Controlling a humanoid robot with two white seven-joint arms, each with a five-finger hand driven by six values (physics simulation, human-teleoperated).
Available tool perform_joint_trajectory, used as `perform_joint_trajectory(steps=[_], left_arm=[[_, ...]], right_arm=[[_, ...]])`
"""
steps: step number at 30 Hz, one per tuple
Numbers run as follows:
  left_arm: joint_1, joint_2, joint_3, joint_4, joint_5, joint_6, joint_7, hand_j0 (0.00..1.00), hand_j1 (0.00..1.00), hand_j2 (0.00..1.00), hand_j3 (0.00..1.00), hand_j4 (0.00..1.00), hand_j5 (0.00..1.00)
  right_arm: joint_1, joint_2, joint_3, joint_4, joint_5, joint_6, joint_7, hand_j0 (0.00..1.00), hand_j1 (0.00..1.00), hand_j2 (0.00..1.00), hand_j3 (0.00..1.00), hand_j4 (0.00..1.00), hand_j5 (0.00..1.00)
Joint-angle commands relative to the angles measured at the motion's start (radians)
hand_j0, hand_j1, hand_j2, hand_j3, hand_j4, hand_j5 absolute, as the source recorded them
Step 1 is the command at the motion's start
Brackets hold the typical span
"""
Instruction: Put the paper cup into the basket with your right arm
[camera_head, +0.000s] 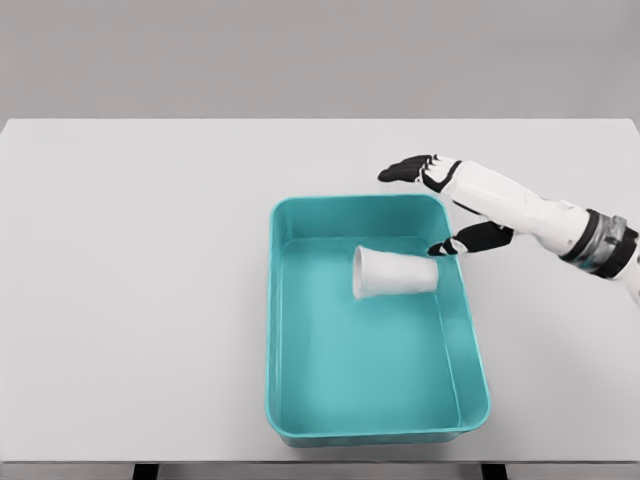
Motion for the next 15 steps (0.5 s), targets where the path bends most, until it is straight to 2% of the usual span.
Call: perform_joint_trajectory(steps=[1, 2, 3, 4, 6, 7, 8, 10, 12, 15], left_arm=[[0.0, 0.0, 0.0, 0.0, 0.0, 0.0, 0.0, 1.0, 1.0, 1.0, 1.0, 1.0, 1.0], [0.0, 0.0, 0.0, 0.0, 0.0, 0.0, 0.0, 1.0, 1.0, 1.0, 1.0, 1.0, 1.0], [0.0, 0.0, 0.0, 0.0, 0.0, 0.0, 0.0, 1.0, 1.0, 1.0, 1.0, 1.0, 1.0], [0.0, 0.0, 0.0, 0.0, 0.0, 0.0, 0.0, 1.0, 1.0, 1.0, 1.0, 1.0, 1.0], [0.0, 0.0, 0.0, 0.0, 0.0, 0.0, 0.0, 1.0, 1.0, 1.0, 1.0, 1.0, 1.0], [0.0, 0.0, 0.0, 0.0, 0.0, 0.0, 0.0, 1.0, 1.0, 1.0, 1.0, 1.0, 1.0], [0.0, 0.0, 0.0, 0.0, 0.0, 0.0, 0.0, 1.0, 1.0, 1.0, 1.0, 1.0, 1.0], [0.0, 0.0, 0.0, 0.0, 0.0, 0.0, 0.0, 1.0, 1.0, 1.0, 1.0, 1.0, 1.0], [0.0, 0.0, 0.0, 0.0, 0.0, 0.0, 0.0, 1.0, 1.0, 1.0, 1.0, 1.0, 1.0], [0.0, 0.0, 0.0, 0.0, 0.0, 0.0, 0.0, 1.0, 1.0, 1.0, 1.0, 1.0, 1.0]], right_arm=[[-0.005, 0.004, 0.002, 0.0, -0.004, 0.001, 0.0, 1.0, 1.0, 1.0, 1.0, 1.0, 1.0], [-0.012, -0.01, 0.002, 0.003, -0.007, 0.001, -0.004, 1.0, 1.0, 1.0, 1.0, 1.0, 1.0], [-0.018, -0.063, 0.0, 0.003, -0.012, 0.001, -0.005, 1.0, 1.0, 1.0, 1.0, 1.0, 1.0], [-0.025, -0.159, -0.003, 0.003, -0.018, 0.001, -0.023, 1.0, 1.0, 1.0, 1.0, 1.0, 1.0], [-0.011, -0.291, -0.011, 0.005, -0.02, 0.001, -0.154, 1.0, 1.0, 1.0, 1.0, 1.0, 1.0], [0.008, -0.331, -0.011, 0.031, -0.02, 0.001, -0.18, 1.0, 1.0, 1.0, 1.0, 1.0, 1.0], [0.021, -0.341, -0.012, 0.051, -0.015, 0.001, -0.178, 1.0, 1.0, 1.0, 1.0, 1.0, 1.0], [0.012, -0.375, -0.04, 0.018, 0.0, 0.001, -0.169, 1.0, 1.0, 1.0, 1.0, 1.0, 1.0], [0.029, -0.395, -0.064, 0.018, 0.007, 0.001, -0.149, 1.0, 1.0, 1.0, 1.0, 1.0, 1.0], [0.069, -0.397, -0.064, 0.018, 0.037, 0.001, -0.143, 1.0, 1.0, 1.0, 1.0, 1.0, 1.0]])
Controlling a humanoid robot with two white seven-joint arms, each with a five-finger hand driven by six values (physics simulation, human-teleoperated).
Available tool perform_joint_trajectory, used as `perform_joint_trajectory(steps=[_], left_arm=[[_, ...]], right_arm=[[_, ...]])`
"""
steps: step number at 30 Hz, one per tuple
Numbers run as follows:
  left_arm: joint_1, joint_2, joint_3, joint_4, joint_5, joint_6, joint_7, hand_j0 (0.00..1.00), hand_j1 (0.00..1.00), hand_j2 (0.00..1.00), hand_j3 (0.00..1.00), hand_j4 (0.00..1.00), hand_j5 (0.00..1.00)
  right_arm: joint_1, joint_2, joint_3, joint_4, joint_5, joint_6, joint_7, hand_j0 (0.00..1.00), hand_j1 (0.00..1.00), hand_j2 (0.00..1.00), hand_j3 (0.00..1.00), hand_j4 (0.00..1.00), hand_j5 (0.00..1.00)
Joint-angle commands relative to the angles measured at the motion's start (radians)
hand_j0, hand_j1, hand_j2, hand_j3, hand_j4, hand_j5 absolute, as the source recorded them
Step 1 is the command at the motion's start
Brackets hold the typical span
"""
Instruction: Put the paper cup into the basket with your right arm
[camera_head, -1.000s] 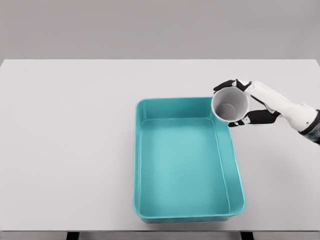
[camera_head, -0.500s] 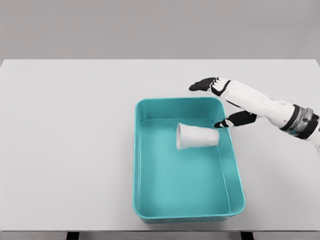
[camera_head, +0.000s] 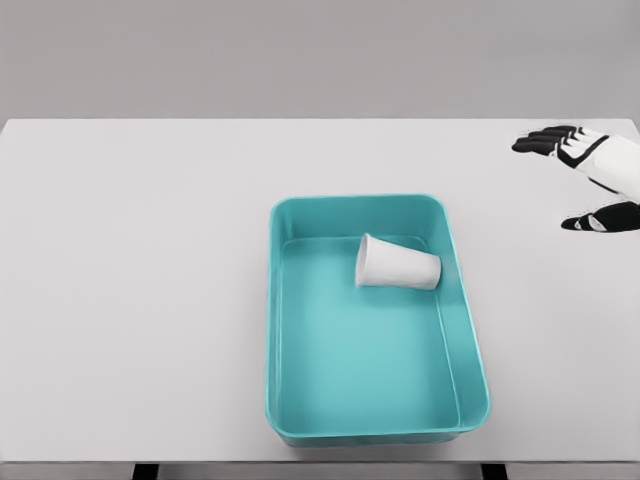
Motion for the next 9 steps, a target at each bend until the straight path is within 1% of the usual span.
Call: perform_joint_trajectory(steps=[1, 9], left_arm=[[0.0, 0.0, 0.0, 0.0, 0.0, 0.0, 0.0, 1.0, 1.0, 1.0, 1.0, 1.0, 1.0], [0.012, 0.0, 0.0, 0.006, 0.0, 0.006, 0.002, 1.0, 1.0, 1.0, 1.0, 1.0, 1.0]], right_arm=[[0.006, -0.019, -0.008, -0.002, 0.015, 0.0, 0.004, 1.0, 1.0, 1.0, 1.0, 1.0, 1.0], [0.026, -0.012, -0.006, 0.0, 0.024, 0.0, 0.004, 1.0, 1.0, 1.0, 1.0, 1.0, 1.0]])
